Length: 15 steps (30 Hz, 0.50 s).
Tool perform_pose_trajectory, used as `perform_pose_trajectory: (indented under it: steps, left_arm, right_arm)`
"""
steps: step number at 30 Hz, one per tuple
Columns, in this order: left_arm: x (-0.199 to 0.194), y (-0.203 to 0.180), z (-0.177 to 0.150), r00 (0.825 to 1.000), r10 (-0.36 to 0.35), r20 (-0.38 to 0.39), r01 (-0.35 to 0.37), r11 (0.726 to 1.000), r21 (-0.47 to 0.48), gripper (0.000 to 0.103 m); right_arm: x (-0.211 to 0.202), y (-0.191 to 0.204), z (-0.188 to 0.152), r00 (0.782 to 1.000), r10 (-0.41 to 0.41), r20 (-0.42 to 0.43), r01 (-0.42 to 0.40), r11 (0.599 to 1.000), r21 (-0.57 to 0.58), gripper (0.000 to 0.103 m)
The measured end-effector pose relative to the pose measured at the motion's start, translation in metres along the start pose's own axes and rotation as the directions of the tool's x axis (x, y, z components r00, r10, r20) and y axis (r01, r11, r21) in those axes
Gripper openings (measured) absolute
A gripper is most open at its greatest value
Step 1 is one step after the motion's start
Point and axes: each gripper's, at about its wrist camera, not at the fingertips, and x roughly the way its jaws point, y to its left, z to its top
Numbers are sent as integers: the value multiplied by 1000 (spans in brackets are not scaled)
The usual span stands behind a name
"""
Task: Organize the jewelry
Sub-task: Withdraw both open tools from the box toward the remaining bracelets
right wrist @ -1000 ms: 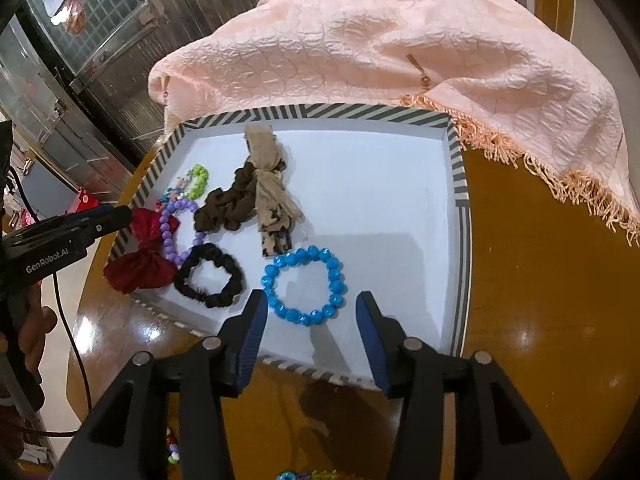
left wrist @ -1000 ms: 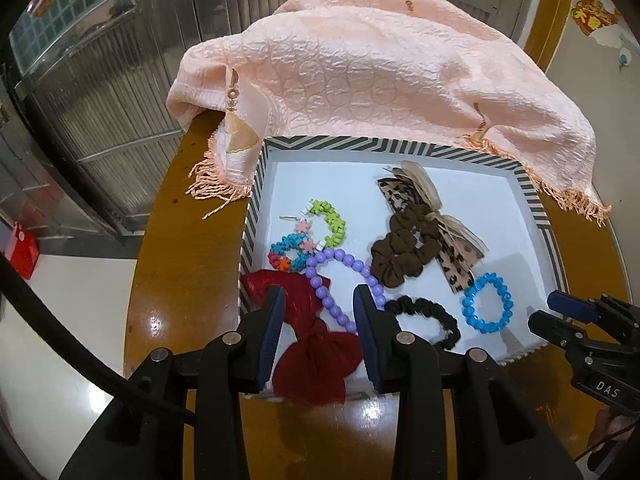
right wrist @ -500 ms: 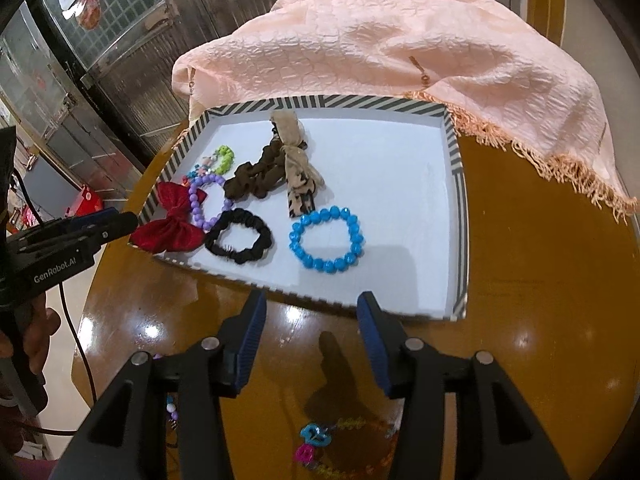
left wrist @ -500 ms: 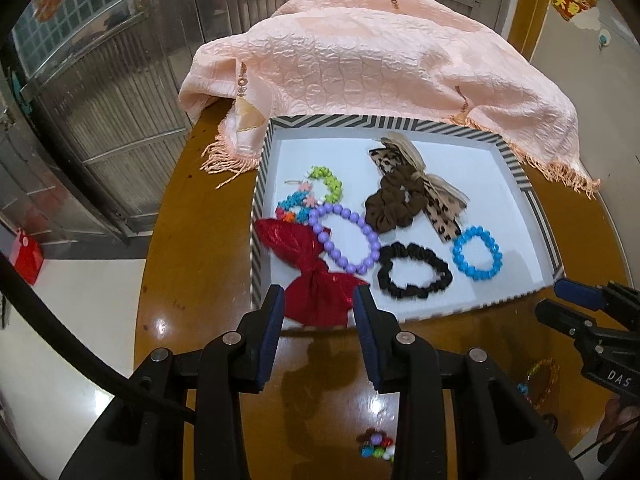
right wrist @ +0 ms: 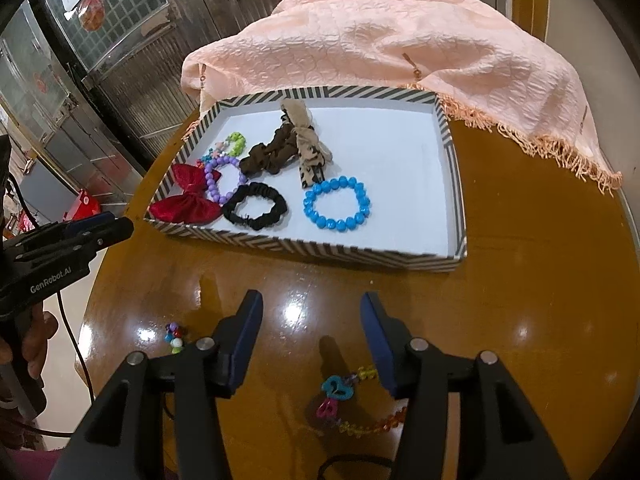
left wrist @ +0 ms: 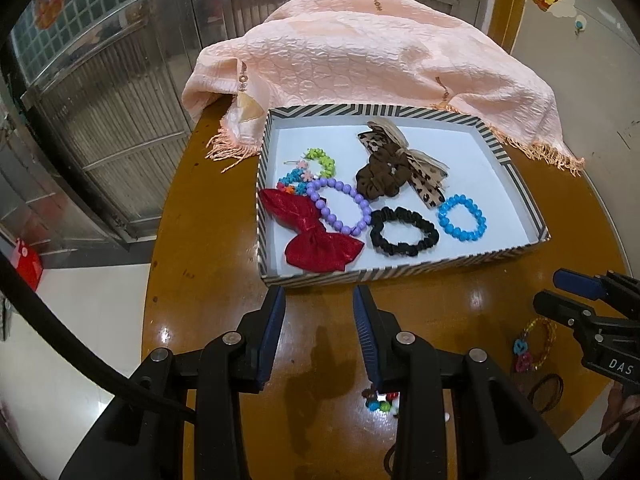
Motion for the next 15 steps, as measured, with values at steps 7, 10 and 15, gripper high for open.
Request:
perform_pose_trajectory:
  steps: [7,10,15]
  left_arm:
    - [-6,0,-12,1000,-11,2,11,1000,7,29]
    - [-7,0,-18,1000,-16,-6,16,1000,7,29]
    - [-6,-2,-25,999,-32,-19,32,999,6,29]
  right_arm:
    - [-10,7,-8,1000,-6,13,6,1000,-6,54]
    - [-13,8,-13,1000,-9,10,10,1000,-4,54]
    - [-15,5,-21,1000,-18,4,18,1000,3,54]
